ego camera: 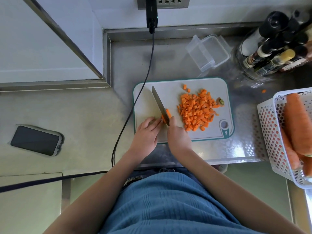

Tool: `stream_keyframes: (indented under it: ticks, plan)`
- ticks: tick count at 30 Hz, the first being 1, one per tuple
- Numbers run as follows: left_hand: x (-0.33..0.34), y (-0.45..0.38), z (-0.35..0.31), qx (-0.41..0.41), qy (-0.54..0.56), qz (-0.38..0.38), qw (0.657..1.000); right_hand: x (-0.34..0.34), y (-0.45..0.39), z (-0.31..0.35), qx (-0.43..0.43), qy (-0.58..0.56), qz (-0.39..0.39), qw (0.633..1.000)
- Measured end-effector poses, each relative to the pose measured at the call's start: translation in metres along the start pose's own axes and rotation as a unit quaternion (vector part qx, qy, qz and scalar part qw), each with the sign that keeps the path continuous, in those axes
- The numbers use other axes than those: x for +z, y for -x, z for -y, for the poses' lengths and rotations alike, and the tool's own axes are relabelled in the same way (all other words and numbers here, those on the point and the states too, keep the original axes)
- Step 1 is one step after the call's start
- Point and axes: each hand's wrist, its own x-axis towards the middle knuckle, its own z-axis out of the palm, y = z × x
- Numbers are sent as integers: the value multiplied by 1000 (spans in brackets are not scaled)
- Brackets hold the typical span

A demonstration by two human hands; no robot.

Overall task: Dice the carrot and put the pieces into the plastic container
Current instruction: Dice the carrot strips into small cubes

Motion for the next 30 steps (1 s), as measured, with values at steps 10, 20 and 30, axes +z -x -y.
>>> stream_keyframes:
  ticks: [10,20,30]
  plan:
    - [1,-4,6,38,-9,-23,999,-36,10,-32,-58,-237,-47,969]
    - [-9,-66,20,241,-48,63,967,-45,21,-46,24,-299,-75,951]
    - [4,-47,-4,1,98,4,995,-36,23,-38,38,-290,-75,953]
